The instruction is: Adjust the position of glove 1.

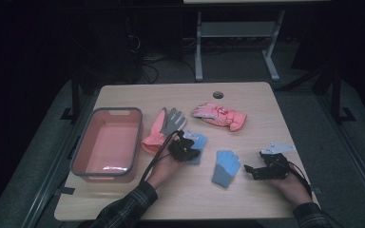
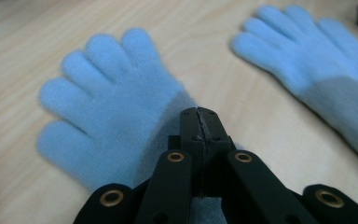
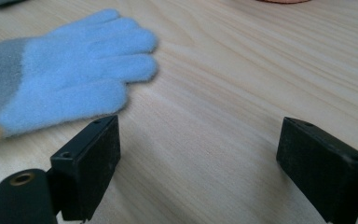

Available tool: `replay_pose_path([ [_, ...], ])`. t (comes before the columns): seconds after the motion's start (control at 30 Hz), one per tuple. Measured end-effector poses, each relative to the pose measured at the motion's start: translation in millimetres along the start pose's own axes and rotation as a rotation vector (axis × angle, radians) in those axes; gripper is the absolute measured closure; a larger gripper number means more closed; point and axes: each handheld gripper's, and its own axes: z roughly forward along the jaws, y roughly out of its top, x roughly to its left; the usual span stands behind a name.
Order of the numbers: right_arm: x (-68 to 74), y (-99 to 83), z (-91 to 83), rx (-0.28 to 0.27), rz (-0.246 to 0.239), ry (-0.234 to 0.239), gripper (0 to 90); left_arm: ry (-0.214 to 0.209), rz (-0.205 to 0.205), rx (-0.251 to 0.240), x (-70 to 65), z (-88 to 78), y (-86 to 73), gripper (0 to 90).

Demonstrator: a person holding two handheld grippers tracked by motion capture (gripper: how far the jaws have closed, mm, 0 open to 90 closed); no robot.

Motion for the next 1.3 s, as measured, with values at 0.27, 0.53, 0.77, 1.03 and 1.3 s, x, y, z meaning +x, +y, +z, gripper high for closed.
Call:
replay_pose_path([
  [0.27,0.0,0.0,0.0,0.0,0.0,-0.001,12.7,-0.061,0.055,0.016,-19.3,-3.1,-4.8,89.5],
  [0.53,0.1,0.0,0.0,0.001,0.0,0.0,12.5,-0.096,0.087,0.025,-36.3,-2.5,-5.5,89.5],
  [0.77,0.2,0.0,0.0,0.001,0.001,0.0,12.4,-0.056,0.041,-0.034,-22.5,-21.8,-1.2,71.2],
  [1.03,0.3,0.0,0.1,0.002,0.001,0.001,12.2,-0.024,-0.064,-0.002,-0.6,-31.0,-12.9,58.2],
  [1.3,0.2,0.0,0.0,0.002,-0.001,0.003,12.0,-0.011,-0.054,0.054,-2.9,-17.4,-17.4,56.1],
])
